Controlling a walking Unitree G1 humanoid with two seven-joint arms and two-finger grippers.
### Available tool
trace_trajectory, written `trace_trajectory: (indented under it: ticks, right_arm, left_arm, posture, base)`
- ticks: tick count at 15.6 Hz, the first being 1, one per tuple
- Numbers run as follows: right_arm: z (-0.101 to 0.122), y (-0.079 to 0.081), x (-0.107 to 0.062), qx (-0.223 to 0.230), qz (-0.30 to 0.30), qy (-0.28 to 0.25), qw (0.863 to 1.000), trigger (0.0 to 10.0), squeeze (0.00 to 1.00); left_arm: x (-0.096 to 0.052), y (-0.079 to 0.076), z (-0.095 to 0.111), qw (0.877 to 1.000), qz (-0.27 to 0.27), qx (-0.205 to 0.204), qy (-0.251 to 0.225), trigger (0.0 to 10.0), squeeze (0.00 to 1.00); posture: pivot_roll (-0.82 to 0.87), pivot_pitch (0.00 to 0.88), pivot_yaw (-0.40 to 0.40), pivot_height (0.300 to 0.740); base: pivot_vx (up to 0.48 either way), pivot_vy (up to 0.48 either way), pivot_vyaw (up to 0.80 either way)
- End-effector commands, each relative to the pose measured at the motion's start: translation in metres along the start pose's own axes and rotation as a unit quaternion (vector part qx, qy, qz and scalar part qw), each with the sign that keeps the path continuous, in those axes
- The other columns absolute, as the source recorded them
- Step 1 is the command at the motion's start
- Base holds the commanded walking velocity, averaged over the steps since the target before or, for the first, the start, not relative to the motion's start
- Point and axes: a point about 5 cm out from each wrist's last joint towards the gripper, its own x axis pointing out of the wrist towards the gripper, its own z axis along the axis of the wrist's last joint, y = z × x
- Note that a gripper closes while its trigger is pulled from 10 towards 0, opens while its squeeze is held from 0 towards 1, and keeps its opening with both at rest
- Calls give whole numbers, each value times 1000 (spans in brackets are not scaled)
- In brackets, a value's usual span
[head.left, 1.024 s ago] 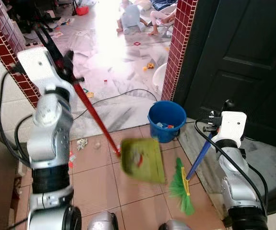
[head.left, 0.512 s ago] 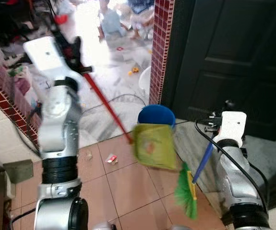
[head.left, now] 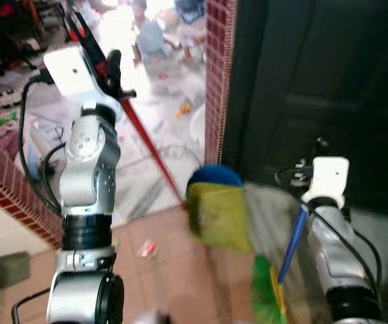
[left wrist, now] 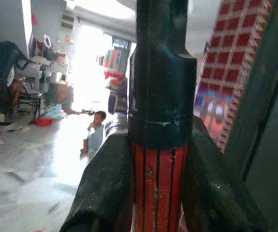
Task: Sweep floor
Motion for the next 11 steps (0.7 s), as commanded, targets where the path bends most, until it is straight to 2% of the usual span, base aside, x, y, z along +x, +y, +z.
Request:
trace_trajectory:
  ticks: [1,3,5,7,11]
  right_arm:
    - [10,6,3,-1,11,-24,1000,10000,0]
    - [10,6,3,-2,12,-24,1000,10000,0]
    - [9,6,3,-3,14,-24,1000,10000,0]
    - [9,7,3,-4,14,-23,1000,10000,0]
    - [5,4,1,-8,13,-19,1000,10000,0]
  left_arm:
    - [2,8,17,999,13,14,-42,10000,0]
    - [3,8,18,999,15,17,-45,10000,0]
    - [4,8,21,997,12,39,-60,10000,0]
    - [4,7,21,997,12,38,-61,10000,0]
    - [6,14,26,993,37,83,-80,10000,0]
  posture:
    - [-123,0,48,740]
    - [-123,0,47,740]
    - [-123,0,47,740]
    - [-123,0,47,740]
    - [-128,0,47,740]
  base:
    - [480,0,0]
    - [480,0,0]
    - [480,0,0]
    - [480,0,0]
    - [427,0,0]
